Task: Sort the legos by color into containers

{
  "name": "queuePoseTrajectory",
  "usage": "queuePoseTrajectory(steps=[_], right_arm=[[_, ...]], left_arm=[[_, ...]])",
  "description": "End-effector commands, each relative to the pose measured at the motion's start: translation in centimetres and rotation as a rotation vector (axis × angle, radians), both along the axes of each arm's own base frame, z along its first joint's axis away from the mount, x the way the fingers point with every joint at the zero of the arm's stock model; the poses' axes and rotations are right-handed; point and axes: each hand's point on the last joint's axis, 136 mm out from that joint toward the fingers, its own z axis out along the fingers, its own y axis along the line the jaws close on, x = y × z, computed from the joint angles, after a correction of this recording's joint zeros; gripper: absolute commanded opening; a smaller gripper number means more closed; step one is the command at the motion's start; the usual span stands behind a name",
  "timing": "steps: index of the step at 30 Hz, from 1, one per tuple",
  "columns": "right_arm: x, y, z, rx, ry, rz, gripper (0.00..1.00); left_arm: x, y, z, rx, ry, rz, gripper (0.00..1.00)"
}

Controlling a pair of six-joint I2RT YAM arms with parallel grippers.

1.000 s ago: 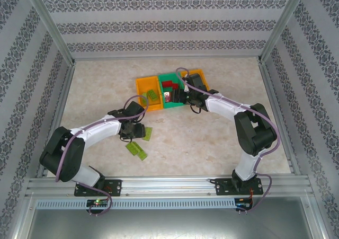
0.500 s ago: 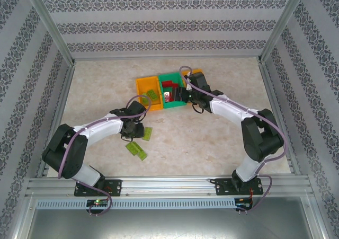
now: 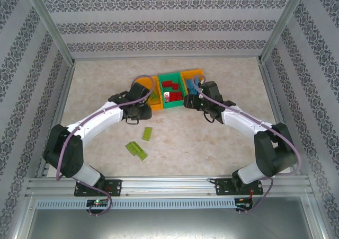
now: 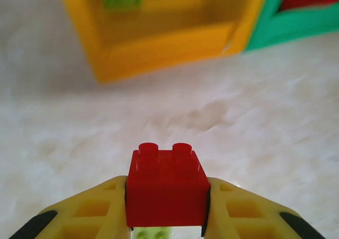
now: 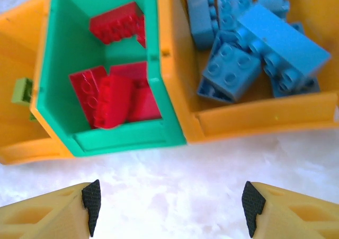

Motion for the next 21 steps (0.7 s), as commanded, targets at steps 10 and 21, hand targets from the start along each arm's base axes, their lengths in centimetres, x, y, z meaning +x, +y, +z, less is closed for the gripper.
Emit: queuePoseTrajectory(steps=[10,21], right_arm=[[-5.3,-0.8,-4.6,-0.044,0.053,-0.015,0.75],[-7.5,-0.1,-4.8,-0.069,0.042,0.013,0.76]], left_arm=[[11.3,-9.6,3.3,-0.176,-0.094,-0.159,0.32],[17.4,-10.8,1.1,-0.144,-0.118,-0.1,0.43]])
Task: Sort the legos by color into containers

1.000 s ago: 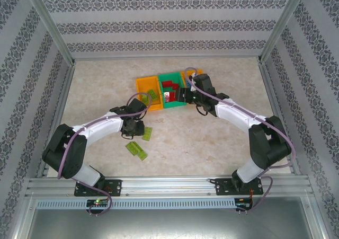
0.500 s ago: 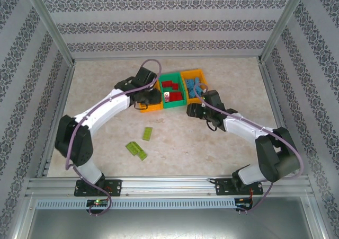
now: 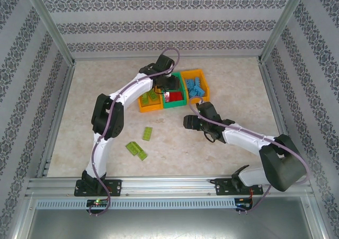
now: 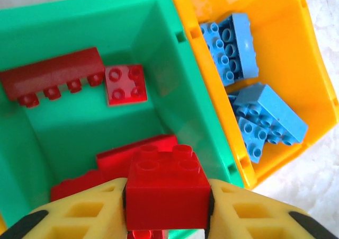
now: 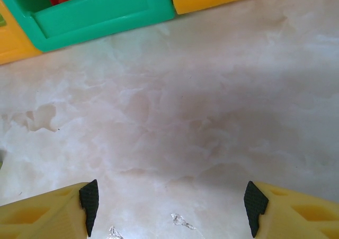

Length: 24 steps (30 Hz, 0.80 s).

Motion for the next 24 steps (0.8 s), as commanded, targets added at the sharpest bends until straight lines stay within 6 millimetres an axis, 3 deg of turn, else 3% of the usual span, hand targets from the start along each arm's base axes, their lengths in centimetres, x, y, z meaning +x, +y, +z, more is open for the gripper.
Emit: queuePoseTrajectory(steps=[1,6,7,12,14,16,19,24], right_arm=[[-0.2,-0.3,0.0,-0.011,-0.018,-0.021,0.76],[-0.3,0.8,0.6,-0.021,-0.042,0.031,0.77],[-0.3,1.1,0.8,-0.028,-0.048,0.043,0.76],[-0.2,2.2,1.3,-0.044,-0.062,0.06,0.77],[0.0,1.9,1.4,-0.05,-0.066,0.036,0.77],[0.2,1.1,1.5,-0.05,-0.073,0.002,0.78],[0.4,0.3,1.2,-0.028,-0.063,-0.022,0.79],[0.5,-0.7,1.4,-0.03,-0.061,-0.046,0.79]], left_arm=[[0.7,0.6,1.0,0.017,-0.021,0.015,0.49],[-0.6,1.1,2.3,0.019,-0.044,-0.002,0.8],[-1.0,1.4,3.1,0.017,-0.059,-0.004,0.96],[-4.4,3.9,6.9,0.027,-0.147,-0.008,1.0],[-6.8,5.9,6.7,0.084,-0.142,-0.008,1.0],[-9.6,8.1,5.7,0.148,-0.104,-0.007,1.0],[-13.8,10.3,2.7,0.22,-0.02,-0.014,1.0],[-19.4,11.7,-2.4,0.331,0.086,-0.039,1.0]])
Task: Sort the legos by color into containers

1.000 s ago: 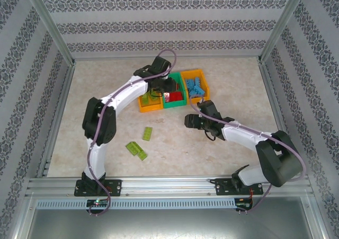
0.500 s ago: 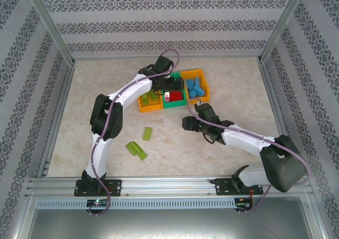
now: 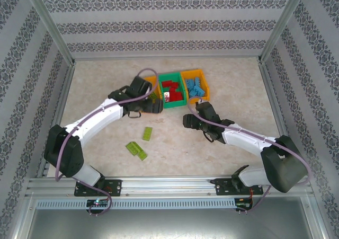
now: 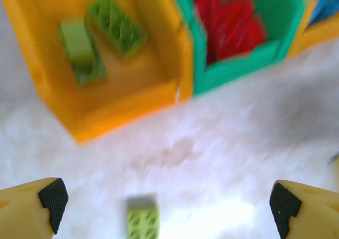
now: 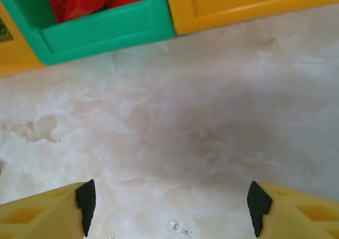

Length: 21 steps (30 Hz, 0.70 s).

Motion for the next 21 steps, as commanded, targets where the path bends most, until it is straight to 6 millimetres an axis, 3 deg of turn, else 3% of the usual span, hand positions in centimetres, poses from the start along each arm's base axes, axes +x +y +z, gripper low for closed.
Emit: queuePoseTrajectory(steps=[1,6,14,21], right_arm=[[-0.1,-0.9,0.4,0.004,-0.012,-0.032,0.79],[-0.2,-1.5,0.5,0.012,-0.006,-0.051,0.79],[-0.7,-2.4,0.1,0.004,0.0,-0.072,0.79],[-1.1,-3.7,-0.1,-0.003,0.001,-0.098,0.8]], left_arm=[[-4.2,1.6,-4.8,0.136,0.123,-0.014,1.0],[-6.3,2.1,-8.1,0.151,0.188,0.002,0.98],[-6.8,0.8,-10.8,0.199,0.259,-0.051,0.86],[-6.4,0.1,-11.9,0.206,0.282,-0.055,0.62]])
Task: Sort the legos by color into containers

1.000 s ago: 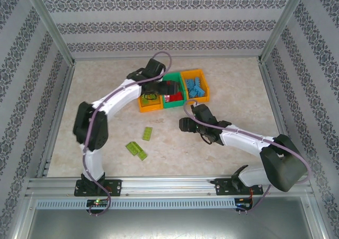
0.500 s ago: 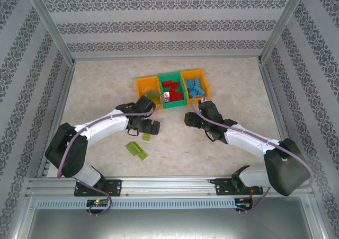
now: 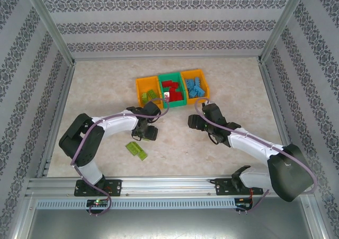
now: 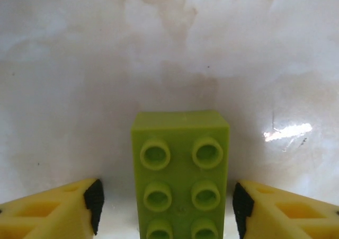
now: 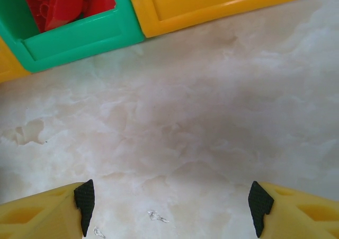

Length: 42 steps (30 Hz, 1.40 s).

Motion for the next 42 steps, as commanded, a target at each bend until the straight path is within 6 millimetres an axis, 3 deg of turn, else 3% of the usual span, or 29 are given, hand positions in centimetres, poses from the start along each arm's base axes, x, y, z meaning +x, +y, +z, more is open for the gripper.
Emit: queuePoseTrajectory(steps=[1,8,15,21,30,38,42], right_arm=[[-0.4,-1.3,-0.4,-0.012,0.008,-0.045,0.8],[-0.6,-2.1,-0.7,-0.01,0.017,-0.058,0.81],[-0.8,-2.2,-1.3,-0.01,0.029,-0.062,0.81],[-0.9,-2.0,-1.6,0.001,0.037,-0.054,0.81],[-1.0,-1.3,-2.0,0.014,0.048,-0.04,0.81],[-1.0,-0.7,-2.2,0.013,0.055,-0.027,0.81],[-1.0,-0.6,-2.2,0.008,0.057,-0.023,0.81]], left_arm=[[0.8,-1.0,0.5,-0.011,-0.022,-0.007,0.58],[1.1,-1.2,1.4,-0.026,-0.042,0.0,0.36],[3.3,-2.1,5.8,-0.065,-0.145,0.001,0.33],[6.4,-2.6,10.1,-0.091,-0.249,0.009,0.34],[13.8,-1.3,14.3,-0.165,-0.375,0.119,0.33],[19.5,-1.1,13.8,-0.225,-0.389,0.202,0.32],[21.3,-0.9,13.3,-0.241,-0.395,0.238,0.32]])
